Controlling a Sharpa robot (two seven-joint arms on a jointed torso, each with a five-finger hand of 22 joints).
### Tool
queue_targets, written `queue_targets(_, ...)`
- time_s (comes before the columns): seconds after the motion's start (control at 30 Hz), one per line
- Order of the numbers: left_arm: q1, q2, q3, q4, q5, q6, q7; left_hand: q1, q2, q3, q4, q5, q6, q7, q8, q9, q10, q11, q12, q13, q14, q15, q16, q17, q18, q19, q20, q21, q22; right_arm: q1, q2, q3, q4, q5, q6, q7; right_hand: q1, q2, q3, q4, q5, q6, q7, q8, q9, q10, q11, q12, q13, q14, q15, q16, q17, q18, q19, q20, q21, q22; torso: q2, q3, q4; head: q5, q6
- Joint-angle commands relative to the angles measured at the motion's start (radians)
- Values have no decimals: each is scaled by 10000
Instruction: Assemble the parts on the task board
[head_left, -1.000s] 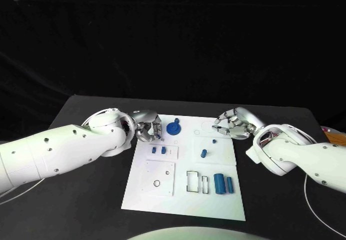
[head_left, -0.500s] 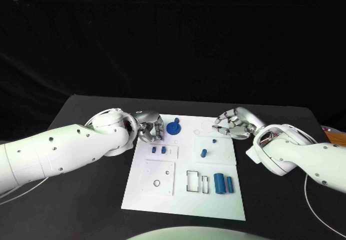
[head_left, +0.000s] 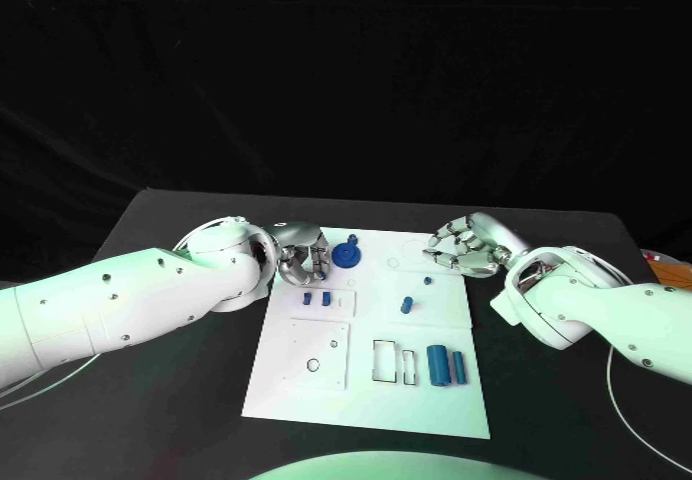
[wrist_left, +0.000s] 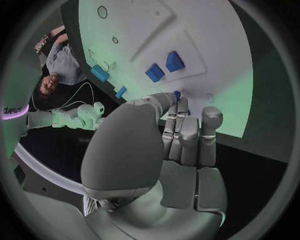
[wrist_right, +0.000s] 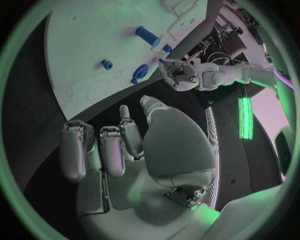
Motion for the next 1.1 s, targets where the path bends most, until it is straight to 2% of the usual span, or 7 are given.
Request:
queue_targets(0.03,-3,59,-11,-25,-86,170,-25,-104,12,44,7,7,65,0,-48,15,88,5,-57,8,4,20,-39,-8,-205,62,26,61,3,-7,-3,0,21,-90,61,65,-29,35,-48,-13,50,-17,-35,54,12,-19,-38,-20,233,592,-43,-57,635,194,127,-57,-50,1868,0,-5,7,-6,0)
queue_targets(0.63,-12,198,-59,-113,-255,406,-108,-118,7,53,8,6,72,-4,-63,16,98,3,-80,7,15,17,-38,9,-201,48,24,51,-13,-7,-9,0,42,-90,62,66,-29,35,-48,-13,50,-17,-35,54,12,-19,-38,-20,233,592,-43,-57,635,194,127,-57,-50,1868,-7,-1,3,-17,-36)
queue_targets(1.1,-46,156,-64,-57,-168,326,-260,-360,-188,58,115,9,-69,30,-295,-22,44,50,-328,-29,111,56,37,289,-187,-35,52,-30,-112,-7,-16,0,35,-90,47,77,-27,33,-58,-16,53,-28,-40,66,12,-24,-44,-34,218,593,-51,-66,628,198,123,-65,-77,1861,-15,-8,12,-36,-26)
